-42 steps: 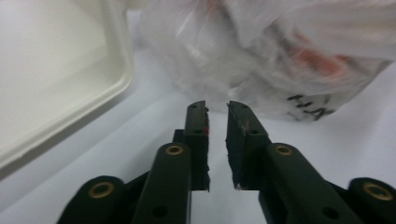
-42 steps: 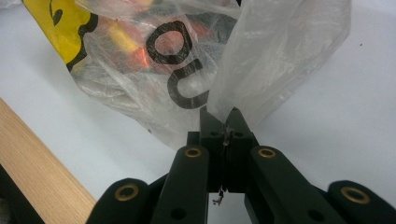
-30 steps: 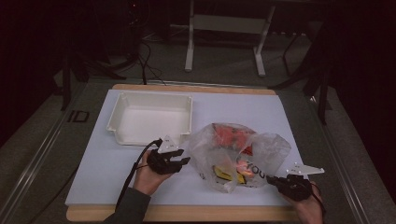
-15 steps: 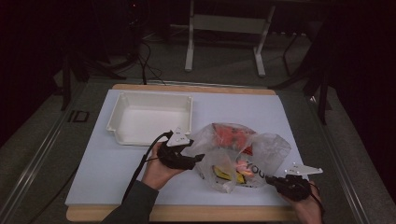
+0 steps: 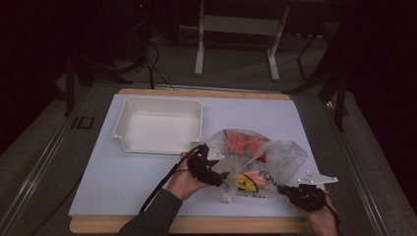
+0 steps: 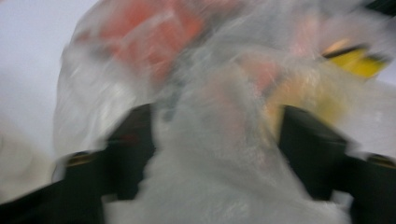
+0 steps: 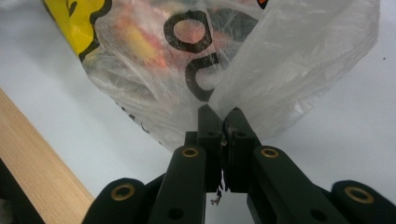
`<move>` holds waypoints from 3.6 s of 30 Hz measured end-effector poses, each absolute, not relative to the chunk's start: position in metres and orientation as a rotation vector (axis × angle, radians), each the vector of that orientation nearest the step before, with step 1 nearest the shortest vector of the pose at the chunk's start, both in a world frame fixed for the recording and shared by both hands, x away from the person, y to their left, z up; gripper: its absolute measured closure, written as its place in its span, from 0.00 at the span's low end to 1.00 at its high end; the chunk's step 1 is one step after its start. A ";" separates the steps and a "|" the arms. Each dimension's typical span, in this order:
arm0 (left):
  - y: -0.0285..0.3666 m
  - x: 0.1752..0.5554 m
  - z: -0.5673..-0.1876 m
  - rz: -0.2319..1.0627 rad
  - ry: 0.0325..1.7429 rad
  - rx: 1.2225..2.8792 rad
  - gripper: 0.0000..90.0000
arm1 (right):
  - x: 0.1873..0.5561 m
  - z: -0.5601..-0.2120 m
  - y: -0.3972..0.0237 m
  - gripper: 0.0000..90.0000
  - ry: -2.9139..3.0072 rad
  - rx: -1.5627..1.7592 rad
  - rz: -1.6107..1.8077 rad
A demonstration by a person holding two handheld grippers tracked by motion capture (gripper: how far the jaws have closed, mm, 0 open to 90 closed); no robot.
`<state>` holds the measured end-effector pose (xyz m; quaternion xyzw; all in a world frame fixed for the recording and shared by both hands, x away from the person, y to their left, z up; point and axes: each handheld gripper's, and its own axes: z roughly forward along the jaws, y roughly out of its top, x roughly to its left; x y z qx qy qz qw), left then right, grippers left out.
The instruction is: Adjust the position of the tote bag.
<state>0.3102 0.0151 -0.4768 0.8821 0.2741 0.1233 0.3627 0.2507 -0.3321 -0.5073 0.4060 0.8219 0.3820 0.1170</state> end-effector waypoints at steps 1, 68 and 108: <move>0.018 0.312 -0.481 0.295 0.720 2.274 0.52 | 0.250 -0.508 -0.333 0.97 2.407 1.189 1.117; 0.083 0.293 -0.459 0.412 0.837 1.991 0.66 | 0.214 -0.485 -0.336 1.00 2.396 1.062 1.086; 0.030 0.281 -0.461 0.338 0.613 2.165 0.68 | 0.288 -0.488 -0.250 0.27 2.285 1.012 1.156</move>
